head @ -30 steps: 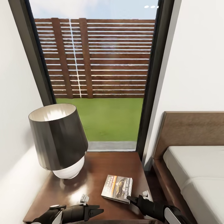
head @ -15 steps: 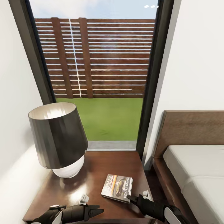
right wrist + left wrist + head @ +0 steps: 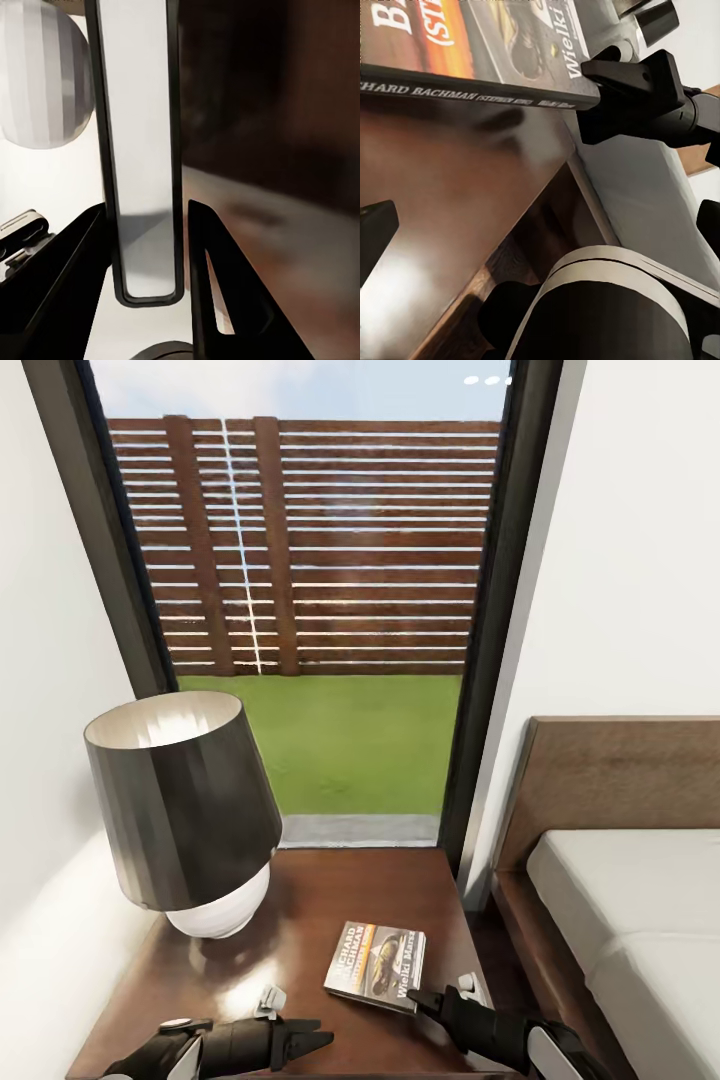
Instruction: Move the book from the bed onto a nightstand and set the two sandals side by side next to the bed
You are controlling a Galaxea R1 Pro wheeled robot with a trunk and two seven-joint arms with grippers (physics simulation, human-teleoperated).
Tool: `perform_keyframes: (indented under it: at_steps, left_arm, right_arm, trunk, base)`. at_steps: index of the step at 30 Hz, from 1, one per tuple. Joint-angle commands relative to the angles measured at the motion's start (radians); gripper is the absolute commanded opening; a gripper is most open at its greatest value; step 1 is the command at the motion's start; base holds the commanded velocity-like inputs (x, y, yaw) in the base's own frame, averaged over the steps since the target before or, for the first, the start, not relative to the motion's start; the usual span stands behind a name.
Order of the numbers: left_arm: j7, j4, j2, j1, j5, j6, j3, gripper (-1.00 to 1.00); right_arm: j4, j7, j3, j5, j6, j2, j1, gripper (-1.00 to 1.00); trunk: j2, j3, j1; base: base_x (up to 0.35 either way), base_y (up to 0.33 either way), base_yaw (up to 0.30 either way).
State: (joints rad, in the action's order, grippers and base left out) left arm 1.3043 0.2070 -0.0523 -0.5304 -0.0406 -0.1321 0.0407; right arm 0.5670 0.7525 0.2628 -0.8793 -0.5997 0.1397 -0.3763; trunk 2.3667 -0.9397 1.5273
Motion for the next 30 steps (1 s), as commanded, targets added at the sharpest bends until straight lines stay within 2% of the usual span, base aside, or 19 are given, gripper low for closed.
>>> perform_keyframes:
  at_steps: [1, 17, 18, 30]
  left_arm:
    - [0.004, 0.000, 0.000, 0.000, 0.001, -0.011, 0.004, 1.00]
    - [0.004, 0.000, 0.000, 0.000, 0.001, -0.011, 0.004, 1.00]
    - [0.004, 0.000, 0.000, 0.000, 0.001, -0.011, 0.004, 1.00]
    - [0.004, 0.000, 0.000, 0.000, 0.001, -0.011, 0.004, 1.00]
  right_arm:
    - [-0.002, -0.004, 0.003, 0.011, 0.012, 0.001, -0.001, -1.00]
    - [-0.001, -0.002, 0.002, 0.011, 0.012, 0.001, -0.001, -1.00]
    - [-0.002, -0.002, 0.001, 0.011, 0.012, 0.002, -0.001, 1.00]
    - [-0.002, -0.002, 0.003, 0.011, 0.012, 0.001, -0.001, 1.00]
  trunk:
    - [0.000, -0.001, 0.000]
    - [0.000, -0.001, 0.000]
    - [0.000, -0.001, 0.000]
    - [0.000, -0.001, 0.000]
  base:
    - [0.007, 0.000, 0.000]
    - [0.001, 0.000, 0.000]
    - [0.000, 0.000, 0.000]
    - [0.000, 0.000, 0.000]
